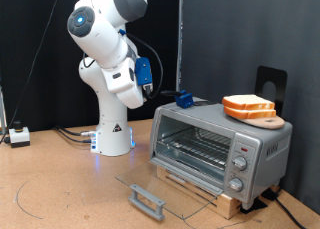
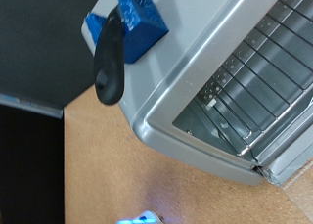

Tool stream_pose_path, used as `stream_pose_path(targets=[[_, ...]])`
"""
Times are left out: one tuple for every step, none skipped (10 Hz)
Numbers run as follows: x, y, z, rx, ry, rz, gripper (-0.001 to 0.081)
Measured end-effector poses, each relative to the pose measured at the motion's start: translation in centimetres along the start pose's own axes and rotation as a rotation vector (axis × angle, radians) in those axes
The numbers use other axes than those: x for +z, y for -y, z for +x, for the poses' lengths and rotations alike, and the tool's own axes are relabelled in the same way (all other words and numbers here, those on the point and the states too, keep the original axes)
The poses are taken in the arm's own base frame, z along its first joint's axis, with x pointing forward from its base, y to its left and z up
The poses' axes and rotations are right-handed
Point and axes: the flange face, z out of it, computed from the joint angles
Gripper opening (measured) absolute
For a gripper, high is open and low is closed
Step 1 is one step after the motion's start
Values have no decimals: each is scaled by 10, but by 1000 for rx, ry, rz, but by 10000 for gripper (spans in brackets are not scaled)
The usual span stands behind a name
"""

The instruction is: Make a piece of toast with the oven

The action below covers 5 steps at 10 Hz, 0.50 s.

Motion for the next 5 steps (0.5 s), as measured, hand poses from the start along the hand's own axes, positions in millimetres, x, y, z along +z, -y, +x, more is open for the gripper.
stream_pose_path(targets=[[1,3,2,-47,-11,0,810],[3,13,6,-155,-33,-28,810],[8,27,6,-273,-49,-54,810],[12,40,3,-370,-62,-64,810],[16,53,-2,-432,-75,-70,810]])
